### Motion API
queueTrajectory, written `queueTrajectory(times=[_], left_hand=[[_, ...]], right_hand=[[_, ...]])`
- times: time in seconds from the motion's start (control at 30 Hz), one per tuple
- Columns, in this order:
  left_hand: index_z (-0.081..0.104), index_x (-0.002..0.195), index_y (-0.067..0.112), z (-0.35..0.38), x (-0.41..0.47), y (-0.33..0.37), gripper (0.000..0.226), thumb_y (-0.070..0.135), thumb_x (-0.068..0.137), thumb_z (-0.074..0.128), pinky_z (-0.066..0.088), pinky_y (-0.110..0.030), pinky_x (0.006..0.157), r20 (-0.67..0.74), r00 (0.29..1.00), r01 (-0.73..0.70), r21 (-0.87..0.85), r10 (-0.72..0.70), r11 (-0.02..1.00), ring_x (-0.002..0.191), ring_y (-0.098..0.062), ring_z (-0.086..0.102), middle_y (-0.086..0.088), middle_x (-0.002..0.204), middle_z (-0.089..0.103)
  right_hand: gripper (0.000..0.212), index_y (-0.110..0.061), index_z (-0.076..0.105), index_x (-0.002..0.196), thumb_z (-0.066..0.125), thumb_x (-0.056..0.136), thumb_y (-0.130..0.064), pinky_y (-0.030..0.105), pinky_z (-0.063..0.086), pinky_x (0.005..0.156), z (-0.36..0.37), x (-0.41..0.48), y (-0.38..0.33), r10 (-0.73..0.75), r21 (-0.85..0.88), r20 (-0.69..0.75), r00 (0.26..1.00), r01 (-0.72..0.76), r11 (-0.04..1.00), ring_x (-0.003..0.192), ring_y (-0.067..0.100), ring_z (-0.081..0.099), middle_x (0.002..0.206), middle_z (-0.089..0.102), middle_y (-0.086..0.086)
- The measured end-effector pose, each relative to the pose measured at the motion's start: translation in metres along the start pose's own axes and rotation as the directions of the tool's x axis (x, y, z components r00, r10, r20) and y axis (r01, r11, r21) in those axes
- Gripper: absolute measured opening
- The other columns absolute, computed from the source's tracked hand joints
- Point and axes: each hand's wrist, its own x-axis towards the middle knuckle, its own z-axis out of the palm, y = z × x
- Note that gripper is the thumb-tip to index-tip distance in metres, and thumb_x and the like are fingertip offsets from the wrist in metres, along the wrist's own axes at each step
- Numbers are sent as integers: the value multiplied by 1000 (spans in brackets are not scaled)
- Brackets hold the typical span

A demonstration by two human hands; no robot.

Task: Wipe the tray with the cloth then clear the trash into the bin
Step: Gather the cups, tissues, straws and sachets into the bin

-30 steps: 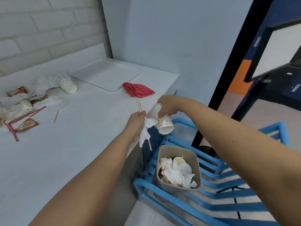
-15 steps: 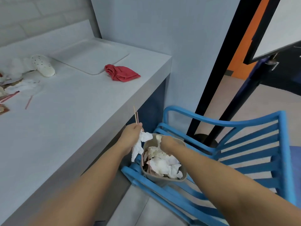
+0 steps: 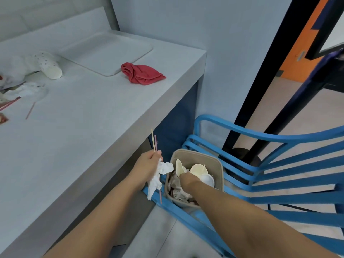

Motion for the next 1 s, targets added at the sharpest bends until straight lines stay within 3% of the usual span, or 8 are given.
queueTrajectory(times=[0.1, 0.13, 0.27, 0.4, 0.6, 0.77, 0.9, 1.0], left_hand=[[47, 66, 15, 0, 1, -2, 36, 24, 100, 37, 35, -25, 60, -4, 1000, -9, 11, 9, 1000, 61, -11, 43, 1, 65, 46], [48, 67, 15, -1, 2, -3, 36, 24, 100, 37, 36, -26, 61, -7, 1000, -8, 6, 8, 1000, 62, -11, 44, 1, 65, 47], [53, 75, 10, 2, 8, -6, 33, 25, 100, 38, 38, -29, 67, 4, 1000, 1, -13, -1, 1000, 64, -14, 45, -2, 69, 50], [58, 90, 10, 16, 10, 2, 26, 22, 101, 37, 34, -26, 62, 47, 997, -66, 37, 64, 997, 68, -13, 46, -1, 75, 54], [58, 111, 6, 47, 19, 21, 27, 19, 100, 37, 38, -24, 60, 102, 984, -160, 147, 146, 976, 78, -18, 53, -7, 95, 60], [53, 123, 6, 72, 21, 11, 28, 12, 99, 41, 37, -25, 83, 44, 992, -124, 257, 117, 958, 107, -24, 51, -10, 125, 46], [59, 105, 5, 86, 21, -9, 19, 0, 93, 45, 30, -11, 66, -76, 990, -98, 239, 119, 966, 87, -16, 44, -7, 109, 43], [61, 89, 5, 94, 20, -22, 28, -15, 84, 41, 35, -9, 58, -132, 979, -118, 235, 153, 965, 82, -17, 43, -4, 99, 41]], right_hand=[[52, -12, 24, 146, 43, 97, -16, 40, 41, 100, -37, -23, 6, 171, 660, -24, 985, -113, 743, 126, 31, 49, 138, 48, 15], [53, -14, 25, 144, 45, 95, -15, 39, 44, 93, -48, -24, 11, 156, 626, -148, 977, -30, 779, 121, 31, 53, 134, 51, 15], [30, -3, 60, 114, 44, 98, -23, 33, 47, 72, -94, -39, 28, 169, 840, -286, 943, 162, 518, 88, 26, 63, 99, 65, 10], [38, -11, 64, 90, 47, 95, -44, 17, 33, 42, -132, -71, 37, -25, 890, -381, 924, 374, 261, 46, 9, 39, 68, 54, 3], [29, -18, 52, 67, 53, 96, -19, 9, 38, 44, -131, -83, 54, 116, 818, -481, 869, 398, 415, 44, 6, 48, 58, 56, 1], [36, -21, 48, 62, 51, 95, -9, 23, 48, 62, -102, -86, 76, 260, 834, -476, 840, 336, 438, 49, 10, 55, 60, 57, 1], [30, -12, 55, 63, 49, 92, -2, 32, 53, 75, -68, -82, 83, 309, 836, -438, 844, 256, 485, 65, 24, 63, 74, 68, 13], [31, -16, 55, 62, 51, 90, -2, 32, 53, 76, -45, -77, 78, 298, 844, -407, 864, 230, 485, 69, 18, 66, 68, 64, 1]])
